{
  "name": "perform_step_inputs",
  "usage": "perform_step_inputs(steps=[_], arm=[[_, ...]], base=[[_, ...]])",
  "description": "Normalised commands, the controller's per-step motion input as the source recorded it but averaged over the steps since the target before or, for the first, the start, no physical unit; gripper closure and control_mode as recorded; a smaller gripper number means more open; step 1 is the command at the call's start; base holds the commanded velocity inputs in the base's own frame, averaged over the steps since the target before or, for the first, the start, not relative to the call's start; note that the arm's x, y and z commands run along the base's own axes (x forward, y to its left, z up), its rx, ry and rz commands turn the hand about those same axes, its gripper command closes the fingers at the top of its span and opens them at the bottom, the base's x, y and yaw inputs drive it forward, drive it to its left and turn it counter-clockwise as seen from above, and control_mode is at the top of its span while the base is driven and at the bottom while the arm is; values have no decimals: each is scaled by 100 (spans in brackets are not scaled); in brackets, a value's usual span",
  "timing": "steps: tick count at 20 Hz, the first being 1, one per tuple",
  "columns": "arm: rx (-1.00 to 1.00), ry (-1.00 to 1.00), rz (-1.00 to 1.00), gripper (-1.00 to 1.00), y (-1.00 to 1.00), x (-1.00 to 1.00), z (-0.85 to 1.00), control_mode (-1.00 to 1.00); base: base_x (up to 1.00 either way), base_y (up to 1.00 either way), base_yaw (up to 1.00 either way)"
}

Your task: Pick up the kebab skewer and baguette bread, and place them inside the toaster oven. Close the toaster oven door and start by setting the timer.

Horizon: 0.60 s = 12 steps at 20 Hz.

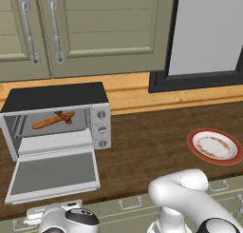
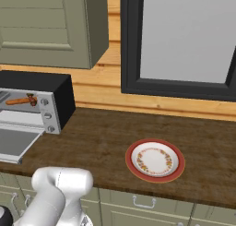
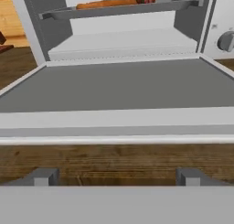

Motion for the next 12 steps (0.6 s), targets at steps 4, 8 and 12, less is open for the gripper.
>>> perform_step_inputs(steps=[4,8,12], arm=[[0,0,0,-100,2,14,0,-100],[0,0,0,-100,6,1,-14,-100],[0,0,0,-100,9,0,-24,-100]], base=[[0,0,0],[0,0,0],[0,0,0]])
